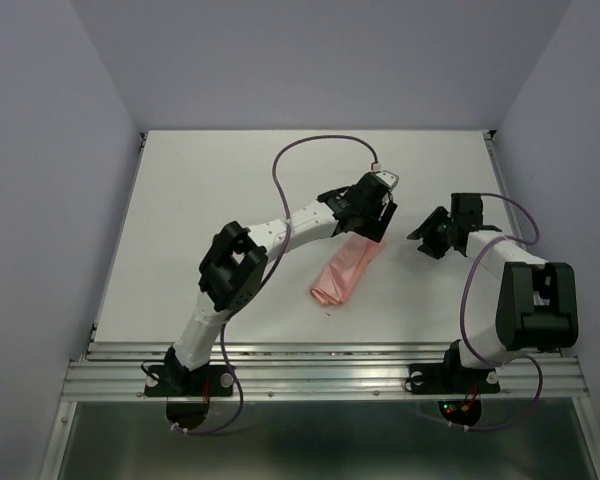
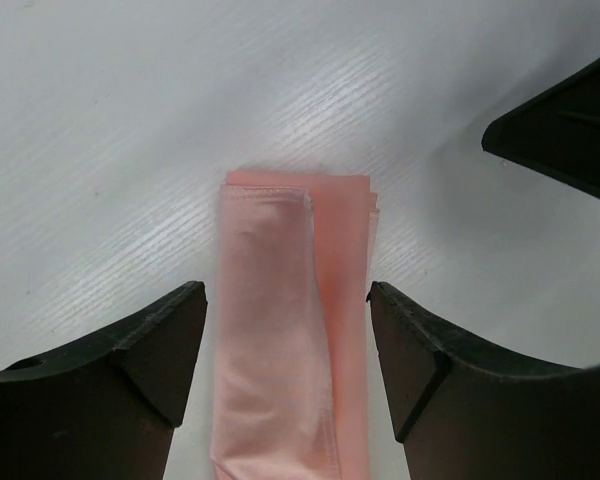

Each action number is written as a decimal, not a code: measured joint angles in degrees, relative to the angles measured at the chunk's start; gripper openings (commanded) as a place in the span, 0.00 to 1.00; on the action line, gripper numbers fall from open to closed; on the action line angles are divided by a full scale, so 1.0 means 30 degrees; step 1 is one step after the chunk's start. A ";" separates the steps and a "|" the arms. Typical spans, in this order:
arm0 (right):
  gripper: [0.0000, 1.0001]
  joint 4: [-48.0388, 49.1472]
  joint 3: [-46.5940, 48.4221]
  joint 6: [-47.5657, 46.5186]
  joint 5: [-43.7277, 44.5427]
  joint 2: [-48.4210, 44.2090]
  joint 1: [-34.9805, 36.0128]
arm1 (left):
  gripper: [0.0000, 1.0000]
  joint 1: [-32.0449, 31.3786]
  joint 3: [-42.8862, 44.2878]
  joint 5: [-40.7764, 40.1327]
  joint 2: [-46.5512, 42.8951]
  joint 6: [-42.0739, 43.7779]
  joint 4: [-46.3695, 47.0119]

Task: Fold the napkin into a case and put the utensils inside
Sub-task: Fold the smaller-rectangle-folded napkin at the center of the board, then pick up the top corner of the smaller rectangle folded napkin from the center of the board.

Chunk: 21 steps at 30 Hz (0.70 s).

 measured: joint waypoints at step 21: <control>0.52 -0.0007 -0.0219 -0.0350 -0.0874 -0.0007 -0.0007 | 0.50 -0.1341 0.2601 -0.1872 0.2681 0.0430 -0.2295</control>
